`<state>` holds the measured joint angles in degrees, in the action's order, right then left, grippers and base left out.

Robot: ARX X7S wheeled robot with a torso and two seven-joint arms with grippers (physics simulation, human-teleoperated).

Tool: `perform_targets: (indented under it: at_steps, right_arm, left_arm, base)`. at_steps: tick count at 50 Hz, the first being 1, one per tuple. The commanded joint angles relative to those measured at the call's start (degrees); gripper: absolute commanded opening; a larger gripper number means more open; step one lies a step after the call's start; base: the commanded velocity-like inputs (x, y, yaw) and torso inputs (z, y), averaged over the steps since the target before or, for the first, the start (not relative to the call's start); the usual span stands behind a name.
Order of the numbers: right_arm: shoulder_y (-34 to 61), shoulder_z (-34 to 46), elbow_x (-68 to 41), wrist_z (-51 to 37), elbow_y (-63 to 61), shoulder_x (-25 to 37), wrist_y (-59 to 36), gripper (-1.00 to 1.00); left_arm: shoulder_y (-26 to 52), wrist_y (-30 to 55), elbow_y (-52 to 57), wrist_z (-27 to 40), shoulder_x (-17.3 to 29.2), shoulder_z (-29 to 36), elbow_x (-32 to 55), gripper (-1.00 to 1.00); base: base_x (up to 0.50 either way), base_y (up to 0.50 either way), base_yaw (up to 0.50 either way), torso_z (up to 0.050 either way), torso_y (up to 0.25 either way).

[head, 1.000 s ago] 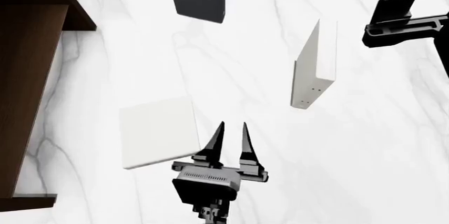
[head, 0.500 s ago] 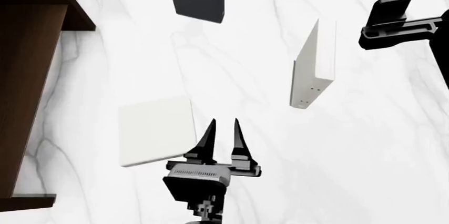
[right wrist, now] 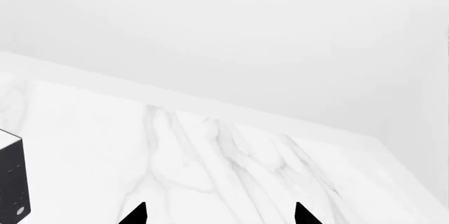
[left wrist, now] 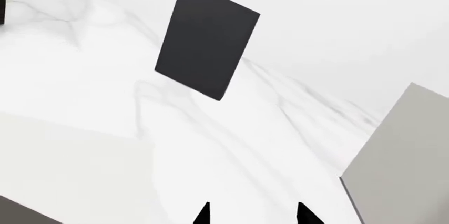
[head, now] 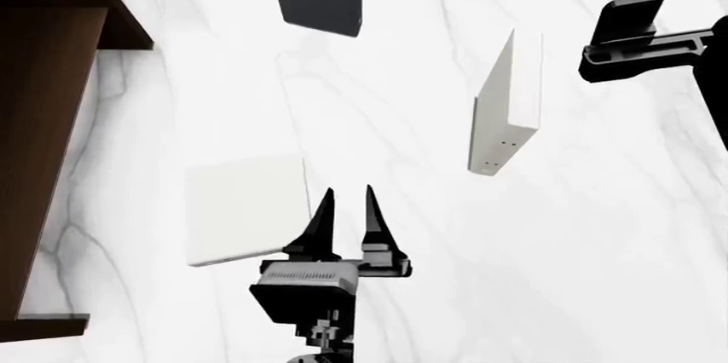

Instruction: Pick up the book on the right and place it under the cabinet shelf.

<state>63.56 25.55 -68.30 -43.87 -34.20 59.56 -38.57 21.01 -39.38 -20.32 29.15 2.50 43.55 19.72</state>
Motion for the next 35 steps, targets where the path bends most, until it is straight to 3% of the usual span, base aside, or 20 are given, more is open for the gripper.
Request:
perform_targets:
  at_steps: [1, 23, 35]
  right_arm:
    - [0.1, 0.0, 0.1, 0.0, -0.2, 0.1, 0.0, 1.00]
    - [0.5, 0.3, 0.2, -0.2, -0.2, -0.3, -0.6, 1.00]
    - [1.8, 0.5, -0.1, -0.6, -0.3, -0.6, -1.8, 1.00]
  left_arm:
    - [0.3, -1.4, -19.4, -0.5, 1.7, -8.8, 21.4, 1.00]
    - [0.1, -2.3, -19.4, 0.0, 2.6, -10.5, 24.6, 1.00]
    - [0.7, -2.2, -20.9, 4.6, 2.5, -13.0, 26.0, 1.00]
  base:
    - [0.00, 0.00, 0.00, 0.000, 0.000]
    - [0.00, 0.00, 0.00, -0.005, -0.007]
    - [0.00, 0.00, 0.00, -0.004, -0.006]
